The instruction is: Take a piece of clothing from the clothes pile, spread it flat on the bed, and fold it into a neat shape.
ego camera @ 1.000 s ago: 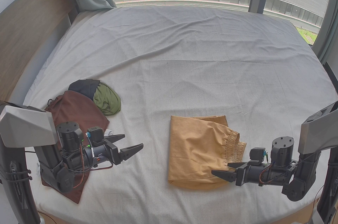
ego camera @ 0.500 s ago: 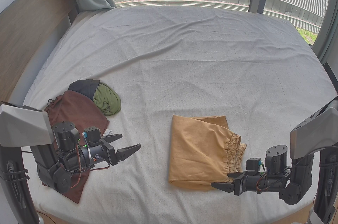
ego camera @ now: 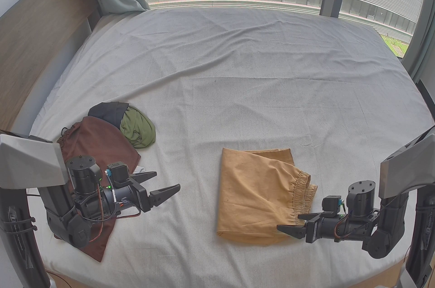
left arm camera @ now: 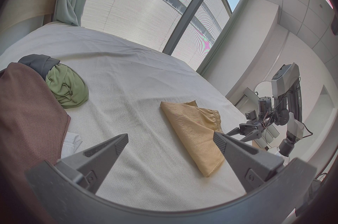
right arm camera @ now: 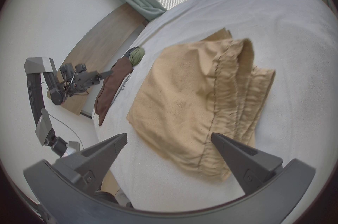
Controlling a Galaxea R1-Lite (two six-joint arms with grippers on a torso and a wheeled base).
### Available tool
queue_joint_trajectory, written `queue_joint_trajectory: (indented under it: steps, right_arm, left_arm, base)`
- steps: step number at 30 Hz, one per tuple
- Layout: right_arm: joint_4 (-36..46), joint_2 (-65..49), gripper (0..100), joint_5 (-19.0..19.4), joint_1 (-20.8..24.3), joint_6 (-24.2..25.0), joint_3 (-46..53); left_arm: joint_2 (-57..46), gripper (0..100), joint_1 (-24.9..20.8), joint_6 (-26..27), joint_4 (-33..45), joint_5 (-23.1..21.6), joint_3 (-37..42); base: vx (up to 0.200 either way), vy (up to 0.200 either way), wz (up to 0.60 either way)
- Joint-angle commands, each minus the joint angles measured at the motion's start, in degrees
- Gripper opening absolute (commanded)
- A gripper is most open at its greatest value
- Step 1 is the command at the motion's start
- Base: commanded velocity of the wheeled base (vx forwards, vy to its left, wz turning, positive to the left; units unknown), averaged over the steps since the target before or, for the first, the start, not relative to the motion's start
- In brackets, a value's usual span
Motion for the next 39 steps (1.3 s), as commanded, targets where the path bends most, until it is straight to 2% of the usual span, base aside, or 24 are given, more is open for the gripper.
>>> queue_joint_trajectory:
  steps: [1, 6, 13, 21, 32, 39]
  right_arm:
    - [-0.03, -2.46, 100, -0.07, -1.67, -0.05, -1.49]
    - [-0.12, -1.94, 100, -0.60, -2.73, 0.30, -7.64]
    - [-0.03, -1.67, 100, -0.78, -5.10, 0.56, -10.46]
    - [-0.21, 3.60, 100, -0.95, -7.12, 0.56, -13.80]
    - [-0.12, 1.58, 100, -0.78, -7.12, 0.12, -11.86]
    - [-0.03, -2.64, 100, 1.77, -7.47, -2.42, -5.53]
  left_arm:
    - [-0.02, 100, -0.12, -0.03, -0.08, 0.08, 0.02]
    - [0.07, 100, -0.04, 0.05, -0.17, 0.08, -0.07]
    - [0.16, 100, -0.12, 0.05, -0.08, 0.08, -0.07]
    - [0.25, 100, -0.21, -0.03, -0.17, 0.08, 0.11]
    - [0.16, 100, -0.30, -0.03, -0.17, 0.08, 0.11]
    - [0.16, 100, -0.30, 0.05, -0.17, 0.08, 0.11]
  base:
    - [0.000, 0.000, 0.00]
    - [0.000, 0.000, 0.00]
    - [0.000, 0.000, 0.00]
    - [0.000, 0.000, 0.00]
    - [0.000, 0.000, 0.00]
    - [0.000, 0.000, 0.00]
